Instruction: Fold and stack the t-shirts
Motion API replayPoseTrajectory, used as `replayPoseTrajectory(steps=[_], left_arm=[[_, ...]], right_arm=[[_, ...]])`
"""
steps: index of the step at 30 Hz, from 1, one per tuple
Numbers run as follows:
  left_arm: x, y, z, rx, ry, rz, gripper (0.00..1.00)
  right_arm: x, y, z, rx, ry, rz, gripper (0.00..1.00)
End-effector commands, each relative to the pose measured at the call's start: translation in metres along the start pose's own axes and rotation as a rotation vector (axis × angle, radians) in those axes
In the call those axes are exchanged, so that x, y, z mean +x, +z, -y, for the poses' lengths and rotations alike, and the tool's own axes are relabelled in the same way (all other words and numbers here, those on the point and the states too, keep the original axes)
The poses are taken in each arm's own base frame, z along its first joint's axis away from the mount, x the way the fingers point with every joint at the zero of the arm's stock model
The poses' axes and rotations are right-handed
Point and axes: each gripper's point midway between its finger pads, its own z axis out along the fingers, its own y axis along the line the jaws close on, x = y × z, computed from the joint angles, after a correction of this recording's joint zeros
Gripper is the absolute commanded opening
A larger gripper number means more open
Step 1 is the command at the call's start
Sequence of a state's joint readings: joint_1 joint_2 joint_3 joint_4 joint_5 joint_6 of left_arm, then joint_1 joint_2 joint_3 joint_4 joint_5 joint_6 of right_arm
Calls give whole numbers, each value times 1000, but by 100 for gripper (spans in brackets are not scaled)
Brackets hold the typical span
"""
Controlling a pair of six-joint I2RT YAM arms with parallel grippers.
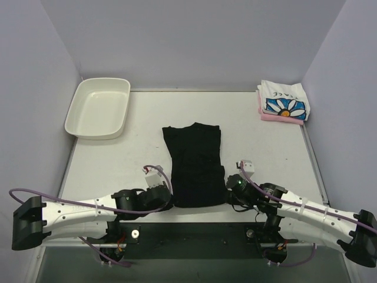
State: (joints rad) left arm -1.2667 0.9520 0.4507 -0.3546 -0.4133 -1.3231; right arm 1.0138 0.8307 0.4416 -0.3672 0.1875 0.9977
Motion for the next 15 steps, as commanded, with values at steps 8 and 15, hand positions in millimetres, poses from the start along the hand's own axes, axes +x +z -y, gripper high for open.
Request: replayPoseTrajectory(steps=[8, 15], left_arm=[[-104, -62, 65, 34, 58, 304, 0], [-161, -55, 81, 48, 51, 372, 0]], right_arm=[[-115, -54, -47, 52, -92, 314, 0], [-175, -41, -62, 68, -77, 328, 0]])
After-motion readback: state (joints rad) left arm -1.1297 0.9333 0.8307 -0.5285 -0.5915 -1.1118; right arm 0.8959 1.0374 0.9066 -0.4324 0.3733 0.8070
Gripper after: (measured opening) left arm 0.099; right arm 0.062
